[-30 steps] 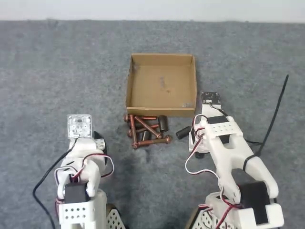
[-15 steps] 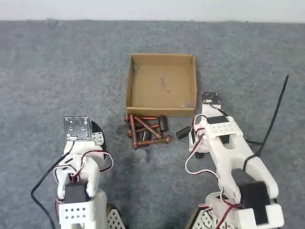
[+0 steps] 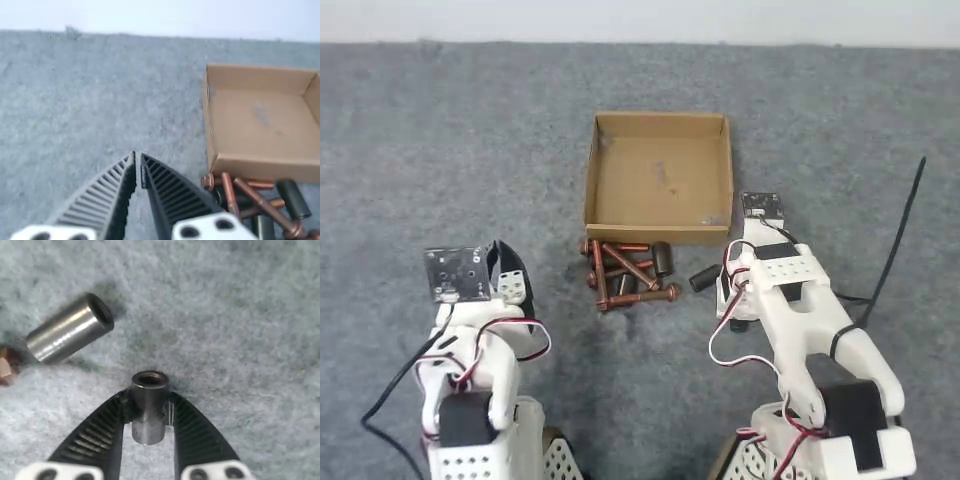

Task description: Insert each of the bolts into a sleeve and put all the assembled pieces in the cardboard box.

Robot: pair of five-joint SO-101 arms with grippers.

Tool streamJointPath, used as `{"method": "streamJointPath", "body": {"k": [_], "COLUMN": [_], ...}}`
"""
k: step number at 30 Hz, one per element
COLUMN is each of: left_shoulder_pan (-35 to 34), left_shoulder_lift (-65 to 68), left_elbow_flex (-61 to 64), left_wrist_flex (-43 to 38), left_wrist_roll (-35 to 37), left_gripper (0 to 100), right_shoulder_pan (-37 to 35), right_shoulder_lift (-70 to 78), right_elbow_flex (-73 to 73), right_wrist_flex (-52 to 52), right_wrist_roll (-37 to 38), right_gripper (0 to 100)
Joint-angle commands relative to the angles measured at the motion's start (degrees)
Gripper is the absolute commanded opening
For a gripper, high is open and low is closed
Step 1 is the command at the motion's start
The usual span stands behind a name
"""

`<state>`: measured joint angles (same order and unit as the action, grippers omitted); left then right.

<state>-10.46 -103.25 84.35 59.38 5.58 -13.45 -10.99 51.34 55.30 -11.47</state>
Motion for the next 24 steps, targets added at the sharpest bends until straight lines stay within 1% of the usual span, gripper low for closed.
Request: {"method": "streamJointPath", "body": {"k": [1,4,8,10,14,20,21,24], "left_shoulder_pan": [0.3,2.5,7.8,9.2,9.8,12.7,13.2,14.7], "left_shoulder_lift": [-0.8,-0.8,1.7,5.8,17.0,33.5,36.0,44.0], "left_elbow_flex": [-5.0,-6.5,-7.9,-9.0,-10.9,-9.5,-8.9,-7.3], "left_wrist_flex": [0.0,0.0,-0.8,-3.4,-10.2,-20.2,-22.6,-29.3], "left_wrist_roll": [0.9,0.9,1.1,1.1,1.2,1.7,3.4,13.3], "left_gripper": [1,1,1,1,1,1,1,1], "right_shoulder_pan": [0.9,0.9,0.8,0.6,0.6,0.6,0.5,0.5], "right_shoulder_lift": [-2.4,-2.4,-2.4,-2.4,-2.4,-2.4,-2.4,-2.4], "right_elbow_flex": [0.1,0.1,0.1,0.1,0.2,0.6,0.6,0.6], "right_wrist_flex": [-0.8,-0.8,-0.8,-0.8,-1.7,-2.1,-2.1,-2.1], "right_wrist_roll": [0.8,0.8,0.8,0.8,0.8,0.8,0.8,0.8], "right_gripper": [0.6,0.6,0.6,0.6,0.6,0.6,0.6,0.6]}}
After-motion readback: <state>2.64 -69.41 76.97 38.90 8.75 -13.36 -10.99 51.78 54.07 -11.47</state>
